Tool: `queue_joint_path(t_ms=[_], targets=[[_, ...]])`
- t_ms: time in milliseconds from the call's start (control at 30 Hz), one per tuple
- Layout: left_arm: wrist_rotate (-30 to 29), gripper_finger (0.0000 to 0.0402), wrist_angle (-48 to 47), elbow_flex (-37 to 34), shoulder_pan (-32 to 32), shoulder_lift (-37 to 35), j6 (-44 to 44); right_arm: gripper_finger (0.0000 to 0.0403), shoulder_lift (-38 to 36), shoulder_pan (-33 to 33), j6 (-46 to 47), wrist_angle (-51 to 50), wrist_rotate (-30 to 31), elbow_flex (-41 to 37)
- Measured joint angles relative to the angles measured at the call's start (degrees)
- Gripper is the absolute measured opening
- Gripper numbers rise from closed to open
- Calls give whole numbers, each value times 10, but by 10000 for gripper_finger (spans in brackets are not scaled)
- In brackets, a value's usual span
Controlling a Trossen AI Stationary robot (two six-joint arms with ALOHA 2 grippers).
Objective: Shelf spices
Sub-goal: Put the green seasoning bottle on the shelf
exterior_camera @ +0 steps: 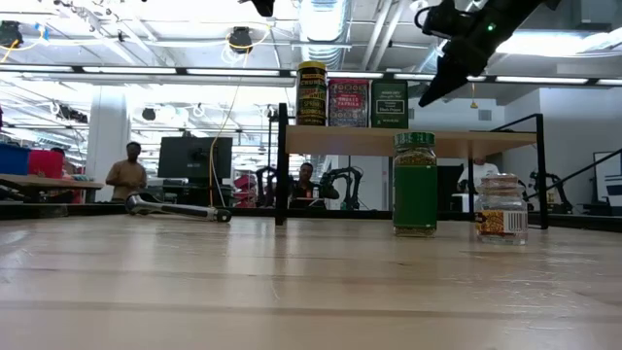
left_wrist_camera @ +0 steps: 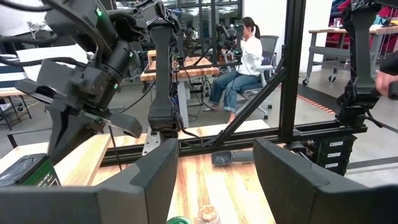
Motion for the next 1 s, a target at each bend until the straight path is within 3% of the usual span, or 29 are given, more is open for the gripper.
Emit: queue_joint_path(t_ms=[233,400,600,833,1000], targets=[[14,201,0,0,-1,0,0,2,-2,49,48,-40,-1,0],[25,201,-16,0,-1,0,3,2,-8,114,87,-41,-46,0],[25,201,-65,0,-1,0,19,8,-8,193,139,-49,-47,0],[45,201,-131,0,-13,0,3,43,-8,248,163,-46,-47,0],[60,201,-143,0,-36,2,16,92,9,258,172,-45,-49,0]])
